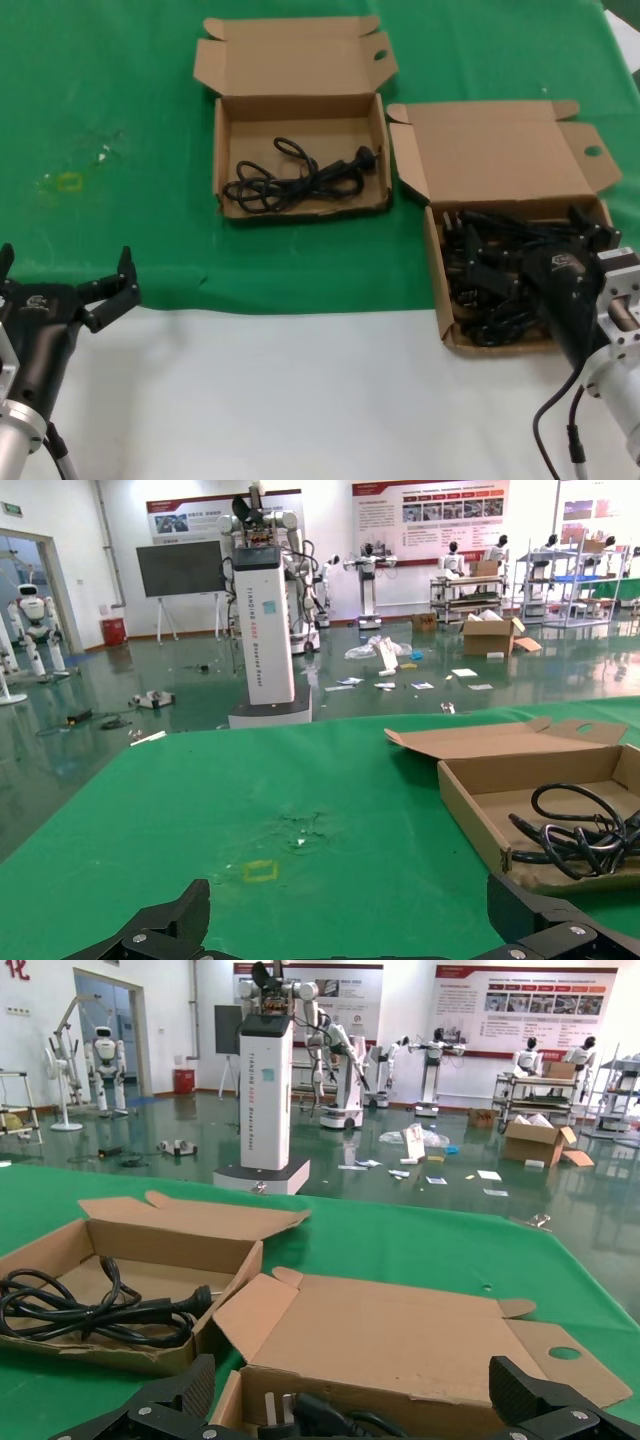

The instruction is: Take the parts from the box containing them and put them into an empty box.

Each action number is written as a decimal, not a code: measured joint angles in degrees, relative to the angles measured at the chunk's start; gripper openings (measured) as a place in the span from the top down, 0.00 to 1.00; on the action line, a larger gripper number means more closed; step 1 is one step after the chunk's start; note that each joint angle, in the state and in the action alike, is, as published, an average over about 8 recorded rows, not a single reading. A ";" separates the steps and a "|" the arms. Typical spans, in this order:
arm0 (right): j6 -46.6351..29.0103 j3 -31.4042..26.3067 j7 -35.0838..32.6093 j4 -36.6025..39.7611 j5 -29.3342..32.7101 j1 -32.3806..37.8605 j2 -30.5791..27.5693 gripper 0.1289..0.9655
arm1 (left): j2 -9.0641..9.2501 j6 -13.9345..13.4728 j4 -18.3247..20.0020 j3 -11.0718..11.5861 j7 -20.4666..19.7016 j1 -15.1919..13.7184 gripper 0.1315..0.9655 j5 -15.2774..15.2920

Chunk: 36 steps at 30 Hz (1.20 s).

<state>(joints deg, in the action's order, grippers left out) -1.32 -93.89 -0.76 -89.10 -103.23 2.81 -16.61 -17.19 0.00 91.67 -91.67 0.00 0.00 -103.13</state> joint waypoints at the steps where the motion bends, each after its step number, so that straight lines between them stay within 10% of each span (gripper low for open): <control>1: 0.00 0.00 0.00 0.00 0.00 0.00 0.00 0.00 | 0.00 0.00 0.00 0.00 0.00 0.00 0.00 0.00; 36: 0.00 0.00 0.00 0.00 0.00 0.00 0.00 0.00 | 0.00 0.00 0.00 0.00 0.00 0.00 0.00 0.00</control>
<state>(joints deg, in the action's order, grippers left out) -1.32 -93.89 -0.76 -89.10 -103.23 2.81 -16.61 -17.19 0.00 91.67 -91.67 0.00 0.00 -103.13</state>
